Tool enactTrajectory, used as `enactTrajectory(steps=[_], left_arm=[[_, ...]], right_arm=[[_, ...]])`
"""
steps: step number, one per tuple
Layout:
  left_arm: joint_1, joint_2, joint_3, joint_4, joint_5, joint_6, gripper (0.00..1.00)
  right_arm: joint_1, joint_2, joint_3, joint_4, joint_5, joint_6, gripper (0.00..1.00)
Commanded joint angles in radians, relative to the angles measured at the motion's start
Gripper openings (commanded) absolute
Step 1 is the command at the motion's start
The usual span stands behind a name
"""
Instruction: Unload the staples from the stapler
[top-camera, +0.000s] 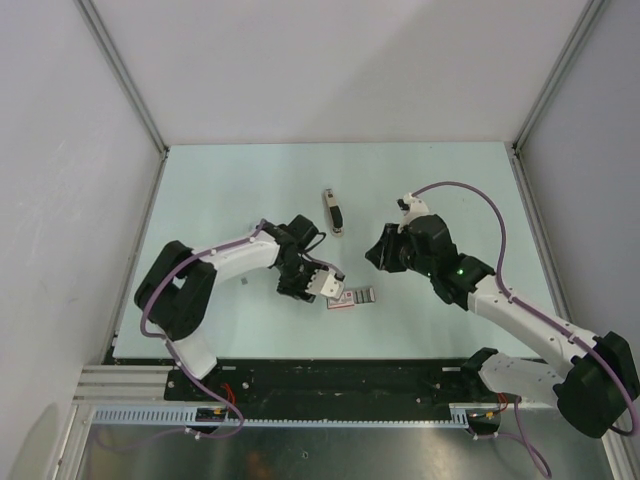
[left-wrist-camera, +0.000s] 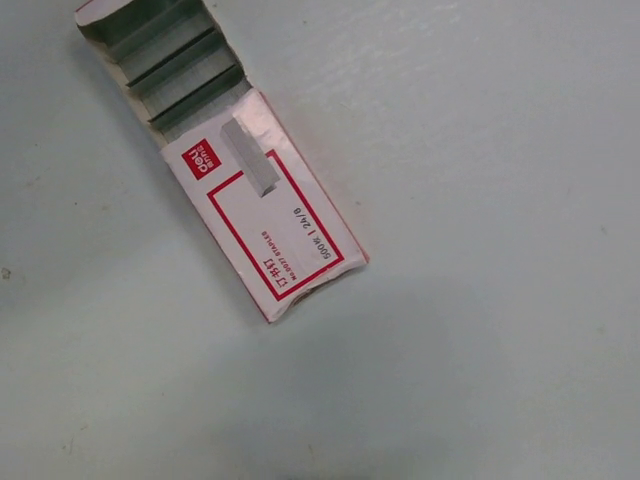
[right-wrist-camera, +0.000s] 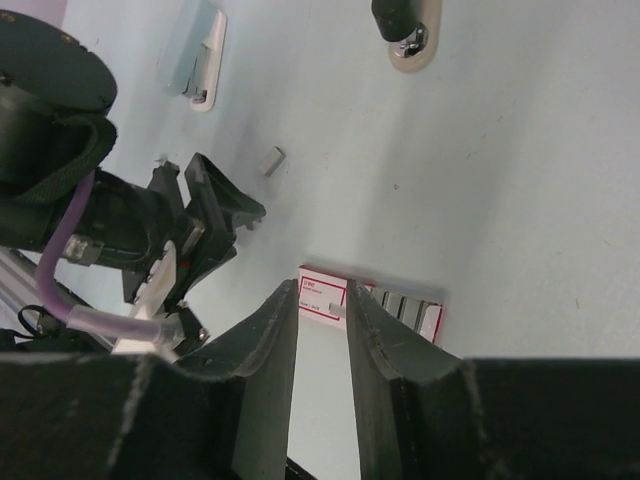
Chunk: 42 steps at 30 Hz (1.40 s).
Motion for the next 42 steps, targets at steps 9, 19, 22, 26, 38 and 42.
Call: enactTrajectory(steps=[9, 19, 22, 26, 38, 42], left_arm=[[-0.007, 0.070, 0.070, -0.016, -0.041, -0.012, 0.42], [-0.014, 0.086, 0.081, -0.031, -0.064, -0.061, 0.13], [-0.022, 0.085, 0.101, -0.033, -0.070, -0.106, 0.04], [-0.020, 0.064, 0.184, -0.044, -0.061, -0.222, 0.00], [0.291, -0.078, 0.772, -0.064, 0.701, -0.962, 0.00], [0.349, -0.081, 0.808, -0.002, 0.936, -1.193, 0.01]], right_arm=[[-0.011, -0.033, -0.006, 0.040, -0.036, -0.022, 0.30], [-0.016, -0.046, -0.006, 0.031, -0.040, -0.024, 0.29], [-0.017, -0.058, -0.005, 0.030, -0.042, -0.025, 0.29], [-0.025, -0.085, -0.005, 0.036, -0.054, -0.030, 0.29], [-0.097, -0.145, 0.094, 0.132, -0.257, 0.022, 0.39], [-0.105, -0.113, 0.123, 0.289, -0.400, 0.086, 0.52]])
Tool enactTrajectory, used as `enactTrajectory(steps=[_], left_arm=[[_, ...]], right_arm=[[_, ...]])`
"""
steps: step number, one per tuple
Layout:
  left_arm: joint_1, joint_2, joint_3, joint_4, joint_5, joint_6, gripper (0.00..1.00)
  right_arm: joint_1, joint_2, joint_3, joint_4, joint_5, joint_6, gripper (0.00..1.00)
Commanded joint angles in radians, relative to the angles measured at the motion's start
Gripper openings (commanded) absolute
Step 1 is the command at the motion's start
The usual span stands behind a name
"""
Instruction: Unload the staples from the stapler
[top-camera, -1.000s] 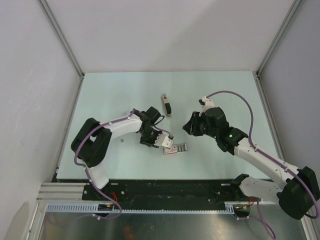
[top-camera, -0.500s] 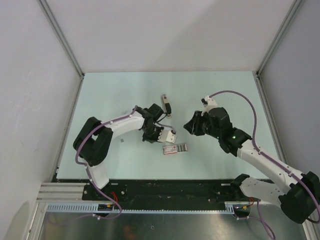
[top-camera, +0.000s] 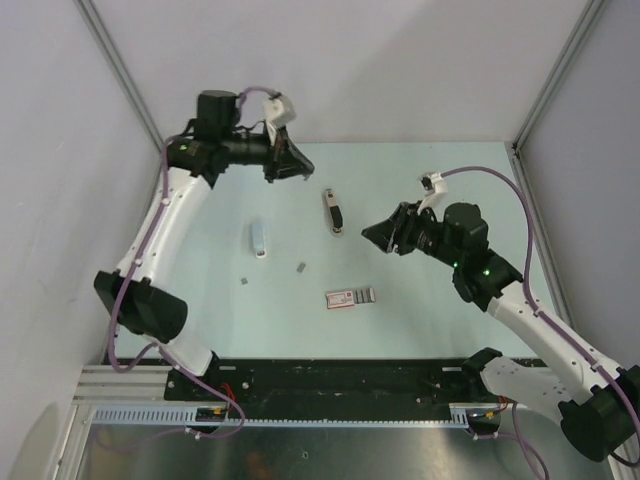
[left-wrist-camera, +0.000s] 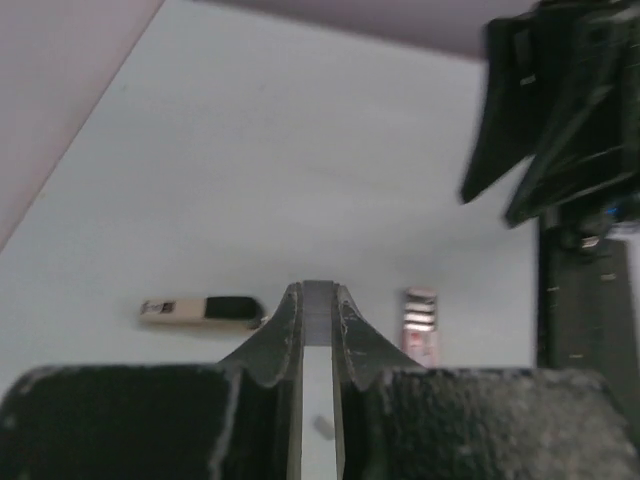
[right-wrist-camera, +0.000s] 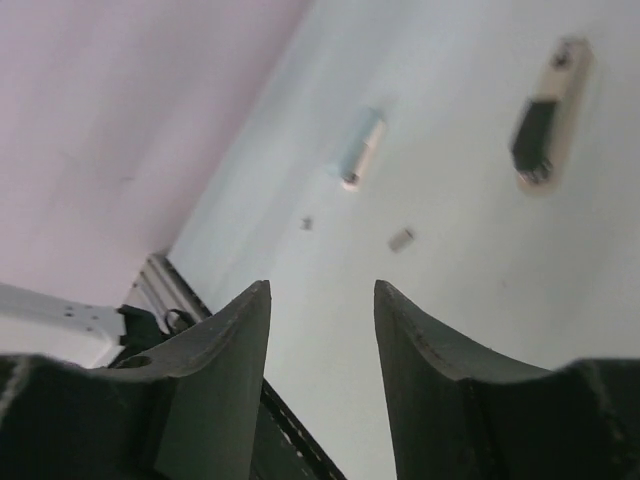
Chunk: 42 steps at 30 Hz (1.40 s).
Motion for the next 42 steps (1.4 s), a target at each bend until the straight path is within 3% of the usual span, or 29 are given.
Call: enactTrajectory(steps=[1, 6, 11, 15, 18, 29, 42], left_arm=[[0.024, -0.041, 0.013, 0.049, 0.410, -0.394, 0.01], [0.026, -0.127, -0.193, 0.500, 0.439, -0.864, 0.02], [0.022, -0.151, -0.272, 0.687, 0.396, -1.073, 0.02], [0.025, -0.197, -0.453, 1.211, 0.344, -1.493, 0.01], [0.015, -0.205, -0.475, 1.297, 0.317, -1.540, 0.01], [-0.014, -0.238, -0.554, 1.325, 0.253, -1.556, 0.00], [-0.022, -0.266, -0.608, 1.327, 0.229, -1.532, 0.00]], right_arm=[[-0.008, 0.026, 0.074, 0.256, -0.208, 0.086, 0.55], [-0.006, 0.069, 0.083, 0.481, -0.284, 0.199, 0.68], [0.015, 0.102, 0.085, 0.614, -0.277, 0.249, 0.72], [0.030, 0.134, 0.096, 0.661, -0.264, 0.265, 0.72], [0.039, 0.149, 0.103, 0.689, -0.256, 0.276, 0.71], [0.076, 0.198, 0.130, 0.690, -0.184, 0.258, 0.65], [0.105, 0.231, 0.141, 0.735, -0.129, 0.272, 0.43]])
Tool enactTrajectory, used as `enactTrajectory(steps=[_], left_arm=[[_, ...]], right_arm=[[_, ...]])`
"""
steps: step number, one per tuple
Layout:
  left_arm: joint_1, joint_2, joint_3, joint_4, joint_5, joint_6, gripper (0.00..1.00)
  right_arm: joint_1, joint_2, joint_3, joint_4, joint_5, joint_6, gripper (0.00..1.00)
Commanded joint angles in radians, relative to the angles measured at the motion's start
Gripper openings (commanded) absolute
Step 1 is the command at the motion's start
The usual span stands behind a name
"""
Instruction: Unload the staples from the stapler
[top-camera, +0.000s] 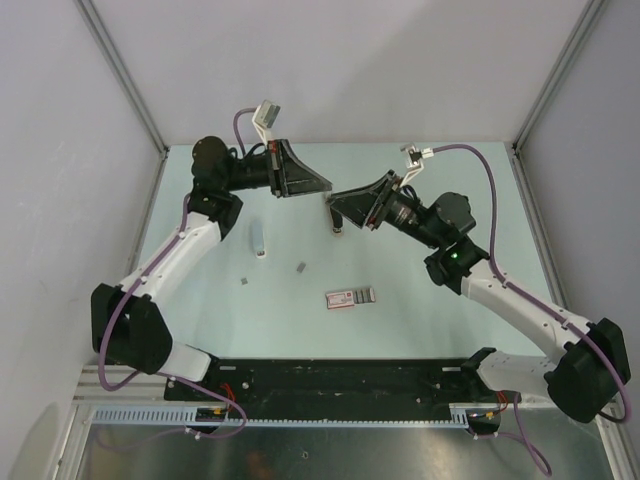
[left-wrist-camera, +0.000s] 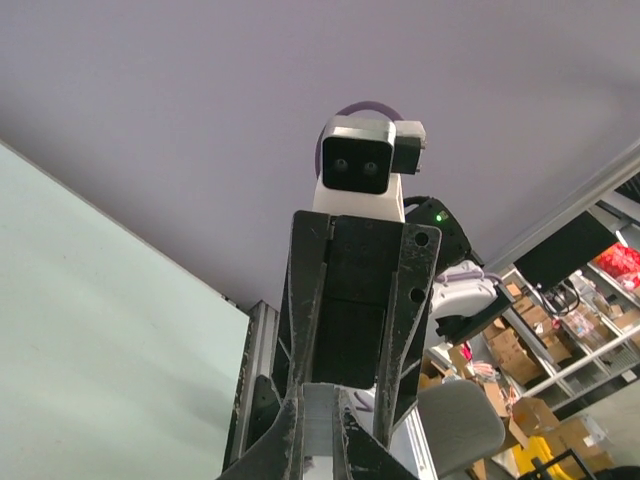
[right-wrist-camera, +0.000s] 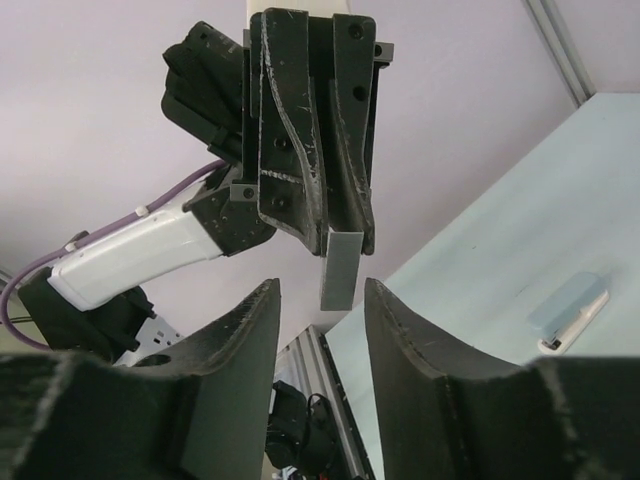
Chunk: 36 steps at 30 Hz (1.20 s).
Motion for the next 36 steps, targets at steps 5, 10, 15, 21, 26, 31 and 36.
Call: enactTrajectory(steps=[5, 10, 15, 21, 26, 31, 36], left_arm=[[-0.005, -0.052, -0.015, 0.044, -0.014, 0.003, 0.00], [-0.005, -0.058, -0.025, 0.045, -0.014, 0.011, 0.00], [-0.006, -0.068, -0.034, 0.045, -0.017, 0.022, 0.00], [0.006, -0.080, -0.011, -0.053, -0.045, 0.098, 0.81], [0.018, -0.099, 0.127, -0.587, -0.209, 0.532, 0.99], [0.028, -0.137, 0.138, -0.869, -0.475, 0.824, 0.99], [0.028, -0.168, 0.088, -0.993, -0.703, 1.033, 0.99]], right_arm=[[0.015, 0.025, 0.048, 0.083, 0.023, 0.020, 0.36], [0.019, 0.029, 0.050, 0.080, 0.026, 0.018, 0.26], [0.020, 0.019, 0.050, 0.051, 0.038, 0.001, 0.10], [0.020, -0.011, 0.054, -0.120, 0.051, -0.061, 0.05], [0.025, -0.039, 0.054, -0.435, 0.124, -0.165, 0.04], [0.117, -0.035, 0.055, -0.735, 0.358, -0.262, 0.04], [0.253, 0.080, 0.053, -0.982, 0.731, -0.179, 0.07]])
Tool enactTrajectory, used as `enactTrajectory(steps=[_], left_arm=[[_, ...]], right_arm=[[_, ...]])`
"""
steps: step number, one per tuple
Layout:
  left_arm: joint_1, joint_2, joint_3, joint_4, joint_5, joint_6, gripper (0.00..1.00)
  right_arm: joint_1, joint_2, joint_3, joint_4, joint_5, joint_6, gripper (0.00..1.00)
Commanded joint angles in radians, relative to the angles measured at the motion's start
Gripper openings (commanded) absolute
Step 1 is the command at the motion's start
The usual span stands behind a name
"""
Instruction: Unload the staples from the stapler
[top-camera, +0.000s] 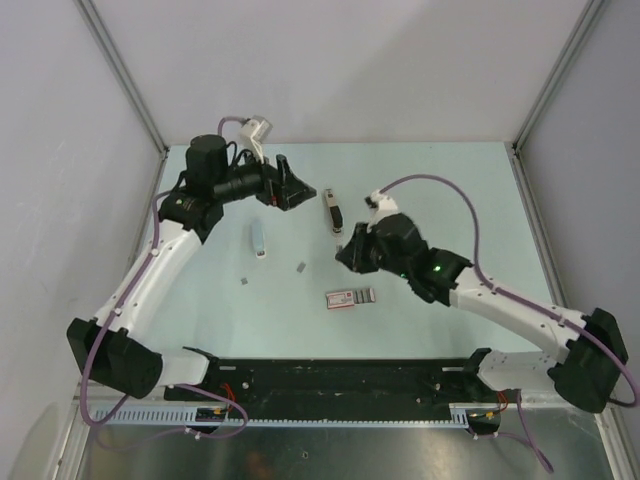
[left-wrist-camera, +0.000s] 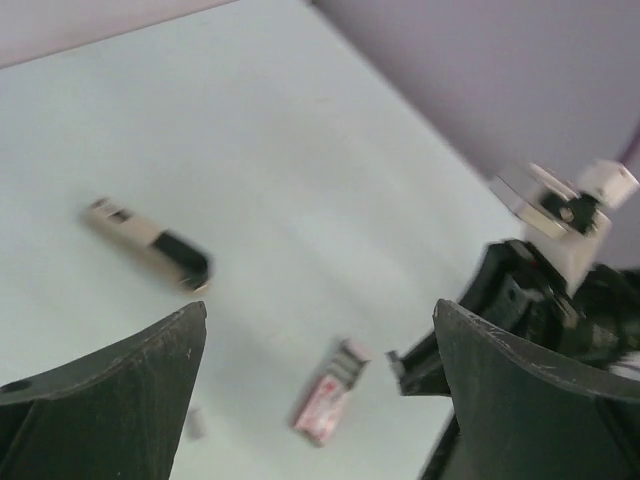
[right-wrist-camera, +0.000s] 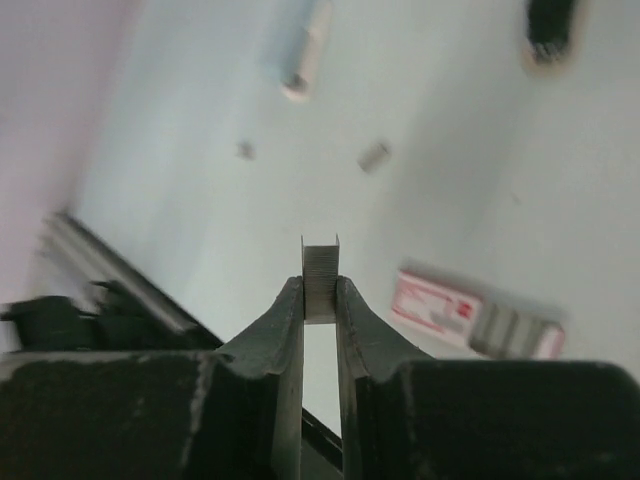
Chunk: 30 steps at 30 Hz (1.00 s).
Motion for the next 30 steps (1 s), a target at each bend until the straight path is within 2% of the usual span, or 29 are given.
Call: enactTrajectory(steps=[1, 6, 13, 30], left_arm=[[0.004, -0.050, -0.026, -0.207, -0.276, 0.312, 0.99], [-0.001, -0.105, -0.097, -0.239, -0.377, 0.431, 0.99], [-0.014, -0.152, -0.143, -0.254, -0.387, 0.474, 0.99], [-0.074, -0.147, -0.153, -0.255, -0.398, 0.456, 1.00]], right_arm=[[0.101, 0.112, 0.034, -0.310, 0.374, 0.061, 0.06], [0.185, 0.254, 0.034, -0.346, 0.506, 0.171, 0.03], [0.217, 0.326, 0.035, -0.345, 0.560, 0.225, 0.09], [0.225, 0.402, 0.045, -0.336, 0.520, 0.174, 0.12]])
